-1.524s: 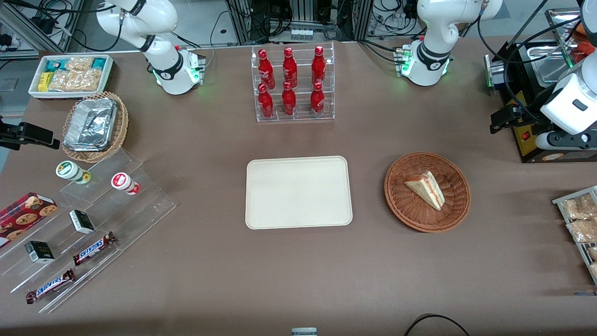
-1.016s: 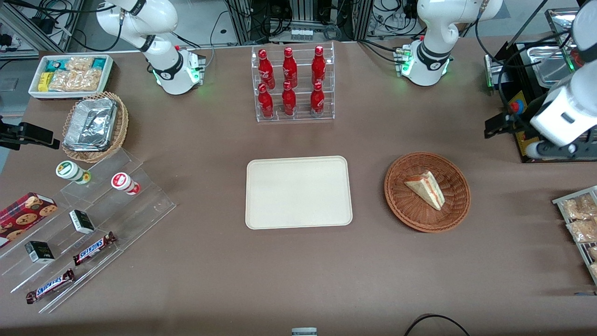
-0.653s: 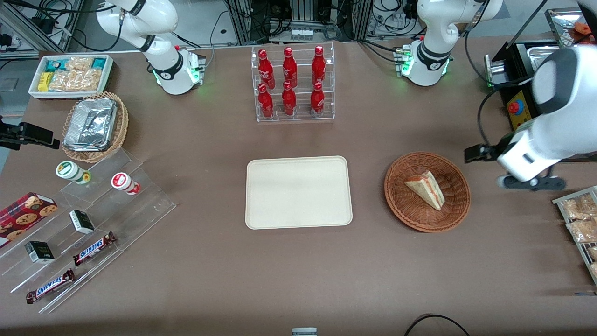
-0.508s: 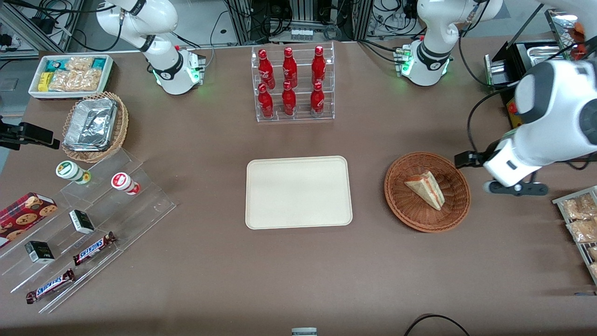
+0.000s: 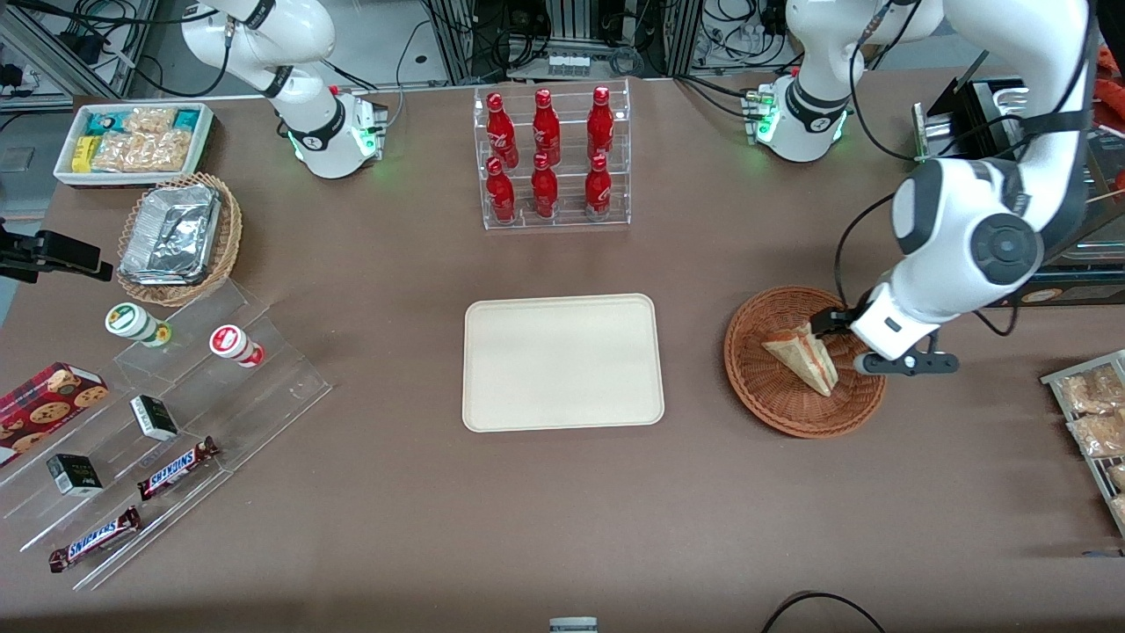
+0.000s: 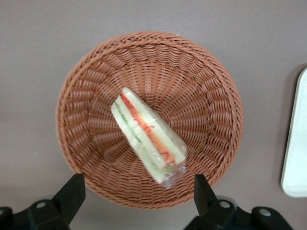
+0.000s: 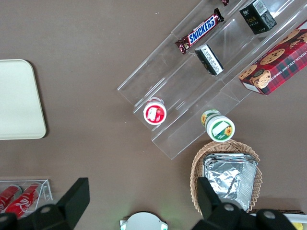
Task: Place sandwich from basket to tray
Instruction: 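Lower the open left gripper onto the wrapped sandwich in the basket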
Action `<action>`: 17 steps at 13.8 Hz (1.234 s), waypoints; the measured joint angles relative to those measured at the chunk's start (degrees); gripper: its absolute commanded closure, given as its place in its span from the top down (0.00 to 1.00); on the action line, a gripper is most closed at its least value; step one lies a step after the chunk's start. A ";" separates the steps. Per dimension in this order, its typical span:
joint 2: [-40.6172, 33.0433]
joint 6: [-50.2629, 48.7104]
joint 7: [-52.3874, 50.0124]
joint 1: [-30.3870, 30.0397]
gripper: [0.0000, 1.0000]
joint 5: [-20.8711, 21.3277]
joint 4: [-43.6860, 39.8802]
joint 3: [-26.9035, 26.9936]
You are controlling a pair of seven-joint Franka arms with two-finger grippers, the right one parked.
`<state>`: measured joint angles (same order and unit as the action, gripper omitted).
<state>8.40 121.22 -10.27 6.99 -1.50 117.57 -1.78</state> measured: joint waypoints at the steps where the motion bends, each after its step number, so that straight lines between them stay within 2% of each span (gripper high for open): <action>1: -0.26 1.46 -3.56 0.29 1.00 0.00 0.95 -0.12; 7: -4.12 9.60 -29.77 0.35 1.00 0.01 8.09 -1.37; 11: -5.24 17.29 -43.71 0.35 1.00 0.01 12.62 -2.07; 13: -5.18 20.81 -47.63 0.35 1.00 0.01 14.96 -2.08; 17: -3.84 21.31 -49.09 0.35 1.00 0.01 16.34 -2.08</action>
<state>4.56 142.53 -59.37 7.34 -1.49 133.91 -3.86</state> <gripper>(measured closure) 0.000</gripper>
